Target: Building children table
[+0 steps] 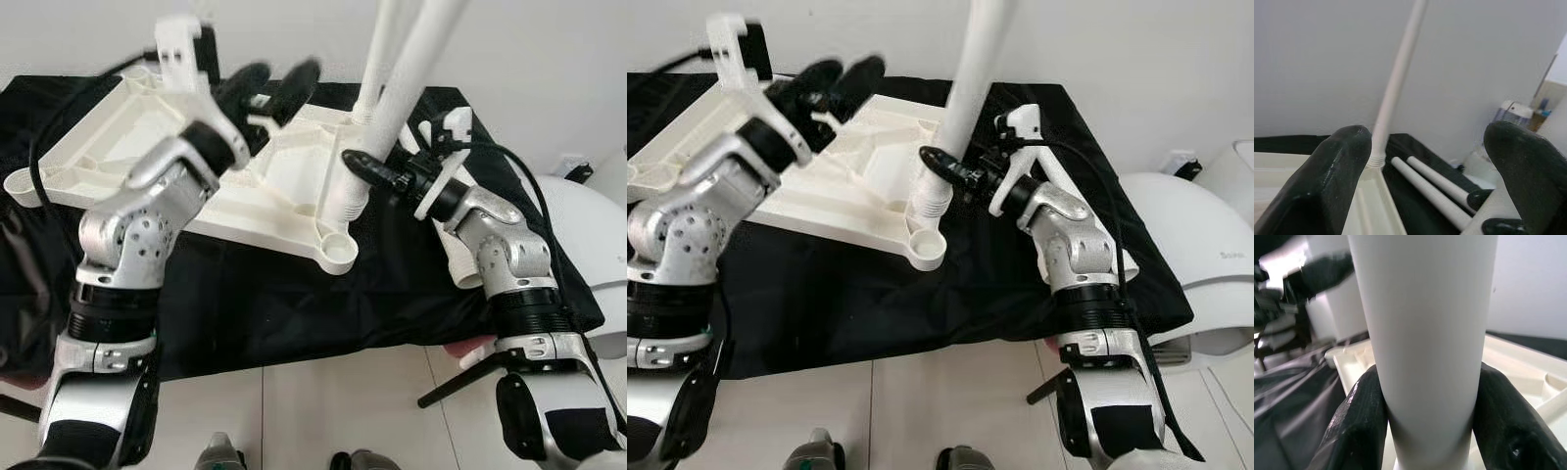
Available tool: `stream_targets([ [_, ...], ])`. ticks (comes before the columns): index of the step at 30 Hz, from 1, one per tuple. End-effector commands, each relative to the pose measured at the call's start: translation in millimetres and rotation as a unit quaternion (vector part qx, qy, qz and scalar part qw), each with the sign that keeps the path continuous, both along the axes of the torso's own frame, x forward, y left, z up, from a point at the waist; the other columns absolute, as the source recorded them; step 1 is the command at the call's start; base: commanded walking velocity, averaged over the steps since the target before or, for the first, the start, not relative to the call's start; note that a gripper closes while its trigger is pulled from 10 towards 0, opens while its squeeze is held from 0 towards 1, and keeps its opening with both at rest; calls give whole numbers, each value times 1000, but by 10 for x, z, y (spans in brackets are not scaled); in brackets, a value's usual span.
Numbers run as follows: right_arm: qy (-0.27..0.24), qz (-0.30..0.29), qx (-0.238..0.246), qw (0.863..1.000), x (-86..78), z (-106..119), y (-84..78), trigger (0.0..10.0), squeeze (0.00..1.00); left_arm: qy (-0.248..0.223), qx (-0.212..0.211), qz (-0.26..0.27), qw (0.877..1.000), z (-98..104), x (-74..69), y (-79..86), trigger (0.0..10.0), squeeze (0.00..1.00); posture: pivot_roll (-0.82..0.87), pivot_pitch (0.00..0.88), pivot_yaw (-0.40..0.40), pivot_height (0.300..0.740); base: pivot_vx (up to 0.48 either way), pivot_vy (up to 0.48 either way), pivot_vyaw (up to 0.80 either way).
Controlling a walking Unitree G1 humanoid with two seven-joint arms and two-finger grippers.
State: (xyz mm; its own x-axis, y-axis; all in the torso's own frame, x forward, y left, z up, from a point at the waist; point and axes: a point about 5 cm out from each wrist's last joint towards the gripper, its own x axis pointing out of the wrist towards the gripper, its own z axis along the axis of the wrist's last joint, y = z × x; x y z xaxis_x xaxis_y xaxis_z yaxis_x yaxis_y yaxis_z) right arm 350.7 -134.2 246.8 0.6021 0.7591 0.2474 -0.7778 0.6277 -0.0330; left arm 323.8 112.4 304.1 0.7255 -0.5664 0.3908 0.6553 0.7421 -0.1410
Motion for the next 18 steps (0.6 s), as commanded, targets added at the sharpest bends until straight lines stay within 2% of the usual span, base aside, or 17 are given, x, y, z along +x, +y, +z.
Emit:
stream_targets([
  [1, -17, -20, 23, 999, -31, 34, -40, 10000, 0, -11, 39, 28, 999, -90, 27, -24, 10000, 0, 52, 95, -16, 740, 0, 0, 0],
  [3, -17, -20, 23, 999, -31, 34, -40, 10000, 0, -11, 39, 28, 999, -90, 27, -24, 10000, 0, 52, 95, -16, 740, 0, 0, 0],
  [5, -25, -53, 60, 996, -84, 24, -28, 10000, 0, 1, 77, 64, 995, -288, 88, -39, 10000, 0, 38, 113, -7, 740, 0, 0, 0],
  [8, -27, -64, 73, 995, -111, 17, -22, 10000, 0, 7, 83, 71, 994, -347, 98, -45, 10000, 0, 34, 118, -4, 740, 0, 0, 0],
  [9, -32, -70, 86, 993, -154, 15, -19, 10000, 0, 12, 97, 77, 992, -426, 103, -51, 10000, 0, 27, 124, -2, 740, 0, 0, 0],
  [12, -39, -65, 115, 990, -271, 30, -45, 10000, 0, 14, 143, 72, 987, -636, 99, -74, 10000, 0, 16, 136, -2, 740, 0, 0, 0],
  [18, -39, -68, 121, 990, -348, 34, -72, 10000, 0, -1, 186, 60, 981, -787, 85, -124, 10000, 0, 2, 146, 0, 740, 0, 0, 0],
])
